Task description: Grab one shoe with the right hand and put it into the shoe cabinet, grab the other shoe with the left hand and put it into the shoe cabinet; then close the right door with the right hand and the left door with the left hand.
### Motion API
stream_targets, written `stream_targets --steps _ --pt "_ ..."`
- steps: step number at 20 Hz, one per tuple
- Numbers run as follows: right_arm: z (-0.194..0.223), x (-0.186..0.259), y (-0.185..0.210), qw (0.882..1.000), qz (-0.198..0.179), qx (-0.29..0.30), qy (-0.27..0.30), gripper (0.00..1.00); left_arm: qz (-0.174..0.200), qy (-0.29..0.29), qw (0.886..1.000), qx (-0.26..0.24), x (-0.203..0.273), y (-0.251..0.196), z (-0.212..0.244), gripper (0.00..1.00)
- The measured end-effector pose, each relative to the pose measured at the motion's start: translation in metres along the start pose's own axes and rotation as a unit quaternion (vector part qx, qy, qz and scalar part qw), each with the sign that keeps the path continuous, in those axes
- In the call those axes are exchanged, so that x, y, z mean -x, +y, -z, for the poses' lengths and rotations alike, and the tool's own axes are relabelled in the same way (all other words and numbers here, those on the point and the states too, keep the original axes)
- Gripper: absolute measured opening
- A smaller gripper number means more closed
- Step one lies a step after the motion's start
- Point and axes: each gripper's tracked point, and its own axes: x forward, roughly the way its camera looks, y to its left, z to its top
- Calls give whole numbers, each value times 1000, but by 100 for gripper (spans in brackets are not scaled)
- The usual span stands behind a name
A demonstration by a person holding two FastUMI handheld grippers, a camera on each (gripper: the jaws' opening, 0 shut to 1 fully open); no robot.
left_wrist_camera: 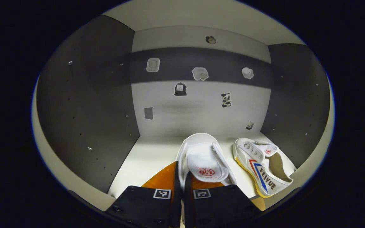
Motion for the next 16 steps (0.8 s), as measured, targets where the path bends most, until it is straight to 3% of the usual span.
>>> stream_targets --steps 3,7,10,13,16 --pt "0 1 -11 1000 14 9 4 93 -13 38 999 16 -21 6 17 11" --pt "1 0 -19 1000 21 2 4 93 -14 37 999 -3 -23 7 12 12" --pt "2 -4 -21 1000 19 1 4 93 -14 37 999 9 -22 8 15 29" --pt "-1 -7 -18 1000 10 1 1 93 -22 35 999 6 -18 12 16 35" --pt "-1 -8 -18 1000 4 -2 0 93 -22 23 999 -5 -8 9 13 49"
